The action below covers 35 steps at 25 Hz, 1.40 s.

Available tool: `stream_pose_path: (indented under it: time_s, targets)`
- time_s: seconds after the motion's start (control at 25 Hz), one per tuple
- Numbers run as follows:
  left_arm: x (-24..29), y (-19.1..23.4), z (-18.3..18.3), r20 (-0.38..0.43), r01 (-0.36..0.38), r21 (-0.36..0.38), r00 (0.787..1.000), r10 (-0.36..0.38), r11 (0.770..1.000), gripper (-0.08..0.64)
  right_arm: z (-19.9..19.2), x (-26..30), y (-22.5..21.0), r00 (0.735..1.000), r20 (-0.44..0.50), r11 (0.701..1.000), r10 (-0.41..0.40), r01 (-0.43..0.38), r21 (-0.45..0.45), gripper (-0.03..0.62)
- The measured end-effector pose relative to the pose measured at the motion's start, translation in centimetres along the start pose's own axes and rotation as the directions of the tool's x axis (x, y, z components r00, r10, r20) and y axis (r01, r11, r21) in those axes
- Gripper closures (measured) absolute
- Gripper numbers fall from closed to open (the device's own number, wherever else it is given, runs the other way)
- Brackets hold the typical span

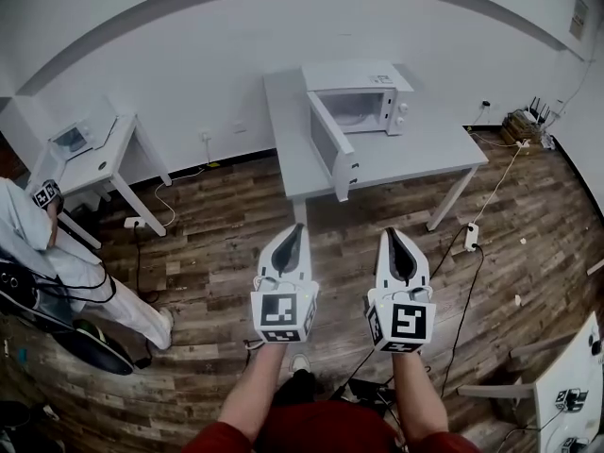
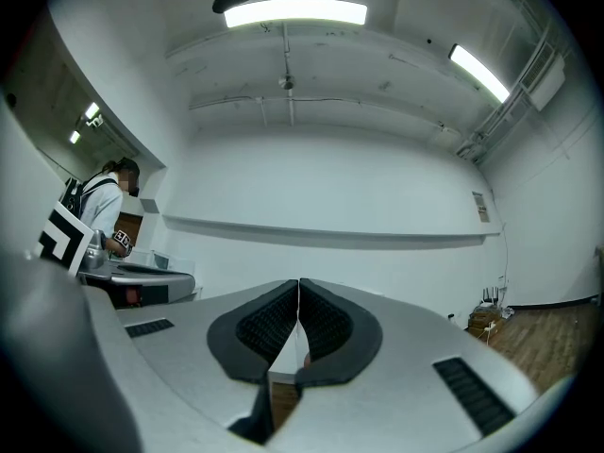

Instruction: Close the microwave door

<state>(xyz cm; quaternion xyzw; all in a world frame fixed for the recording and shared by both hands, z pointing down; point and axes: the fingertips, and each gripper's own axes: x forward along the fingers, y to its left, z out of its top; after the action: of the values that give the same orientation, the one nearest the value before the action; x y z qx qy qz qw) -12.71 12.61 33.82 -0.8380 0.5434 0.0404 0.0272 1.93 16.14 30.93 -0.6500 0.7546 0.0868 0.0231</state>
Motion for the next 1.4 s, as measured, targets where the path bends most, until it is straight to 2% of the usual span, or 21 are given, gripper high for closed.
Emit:
stream_pose_path:
  time_s: [0.4, 0.6, 1.0, 1.4]
  targets:
    - [4.6, 7.0, 0.1, 0.021, 0.036, -0.013, 0.999, -0.035, 0.999, 0.534, -0.4, 7.7, 4.2, 1.000, -0.011, 0.999, -0.021, 0.021, -0.027, 0.565]
    - [6.4, 8.8, -0.3, 0.018, 0.063, -0.016, 0.998, -0.063, 0.998, 0.534, -0.7, 10.1, 5.2, 0.999, -0.012, 0.999, -0.039, 0.039, -0.034, 0.565]
    - [11.2, 9.7, -1.3, 0.023, 0.067, -0.013, 0.998, -0.067, 0.998, 0.534, -2.6, 14.7, 3.5, 0.999, -0.017, 0.999, -0.037, 0.037, -0.020, 0.565]
    - [17.0, 9.1, -3.9, 0.005, 0.035, -0.009, 0.999, -0.035, 0.999, 0.534, -7.3, 20.8, 1.0, 0.996, -0.081, 0.999, 0.031, -0.030, 0.018, 0.565]
